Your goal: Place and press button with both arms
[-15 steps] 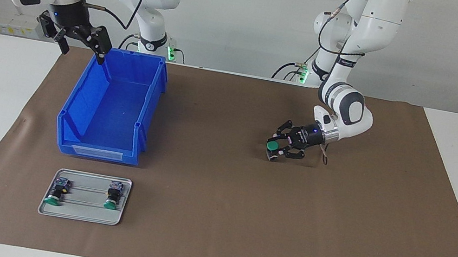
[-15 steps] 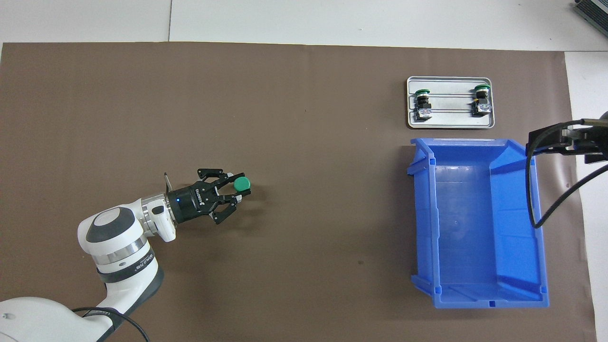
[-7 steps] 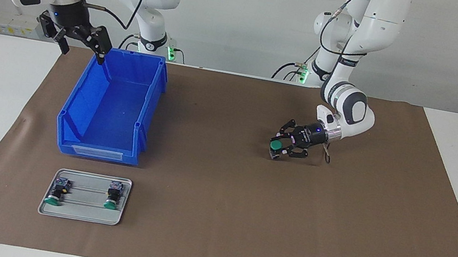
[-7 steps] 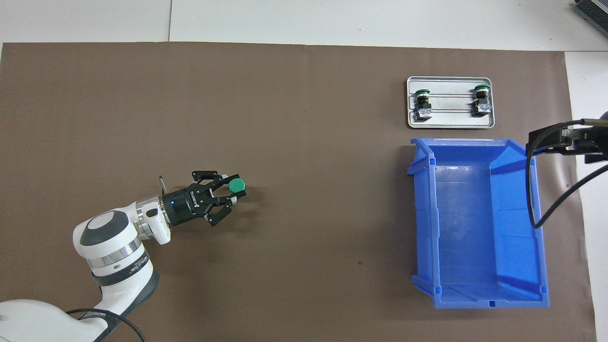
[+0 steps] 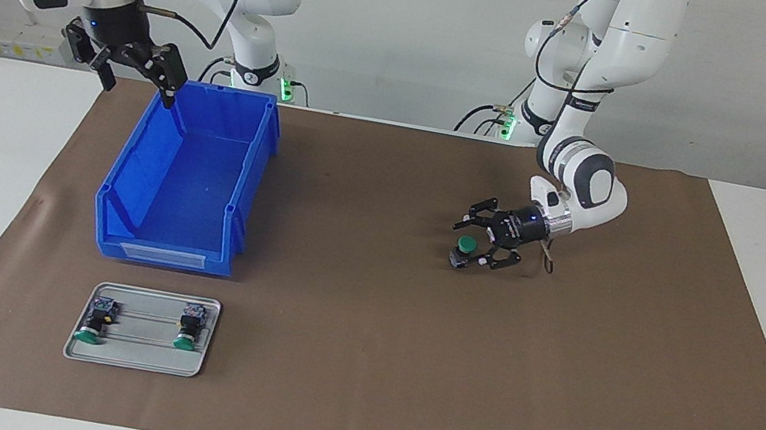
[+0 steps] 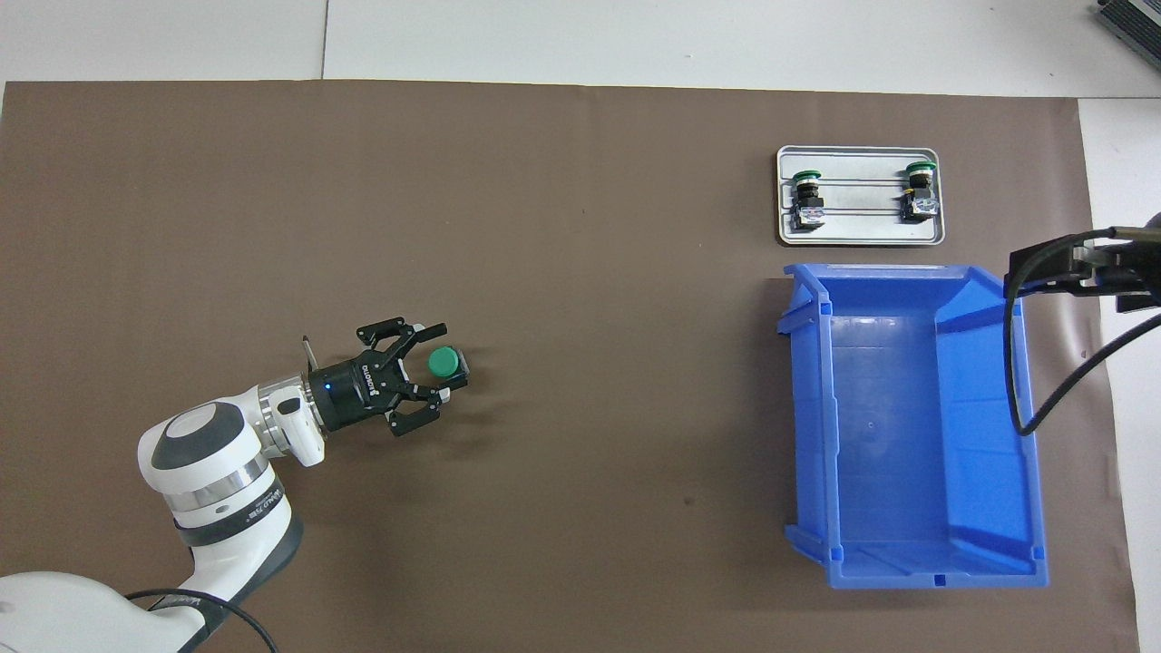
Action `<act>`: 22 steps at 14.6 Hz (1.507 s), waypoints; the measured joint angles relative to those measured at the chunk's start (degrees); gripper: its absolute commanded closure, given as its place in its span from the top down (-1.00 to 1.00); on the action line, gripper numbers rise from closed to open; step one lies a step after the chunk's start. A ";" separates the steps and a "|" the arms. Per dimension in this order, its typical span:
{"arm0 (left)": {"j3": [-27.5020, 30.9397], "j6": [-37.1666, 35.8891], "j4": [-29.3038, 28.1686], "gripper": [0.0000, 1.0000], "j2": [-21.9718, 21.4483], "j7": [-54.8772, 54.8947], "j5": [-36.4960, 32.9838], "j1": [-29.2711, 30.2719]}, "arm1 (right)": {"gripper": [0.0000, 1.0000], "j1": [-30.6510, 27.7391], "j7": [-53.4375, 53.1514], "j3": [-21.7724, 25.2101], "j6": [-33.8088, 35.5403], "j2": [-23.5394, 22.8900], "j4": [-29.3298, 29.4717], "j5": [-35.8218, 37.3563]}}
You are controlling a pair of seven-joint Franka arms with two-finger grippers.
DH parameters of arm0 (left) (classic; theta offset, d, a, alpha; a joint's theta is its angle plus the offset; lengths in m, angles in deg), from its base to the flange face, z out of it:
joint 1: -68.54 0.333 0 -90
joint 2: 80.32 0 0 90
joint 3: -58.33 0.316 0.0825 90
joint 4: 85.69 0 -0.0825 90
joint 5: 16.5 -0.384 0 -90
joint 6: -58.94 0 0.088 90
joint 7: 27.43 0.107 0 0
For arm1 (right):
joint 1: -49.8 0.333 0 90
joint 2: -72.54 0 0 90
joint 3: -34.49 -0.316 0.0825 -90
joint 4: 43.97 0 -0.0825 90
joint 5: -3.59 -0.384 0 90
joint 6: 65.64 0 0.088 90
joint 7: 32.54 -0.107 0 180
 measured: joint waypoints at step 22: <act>0.10 -0.11 13.43 0.39 -10.07 -49.27 -46.60 16.32 | 1.00 0.00 0.00 0.00 0.00 0.00 0.00 0.00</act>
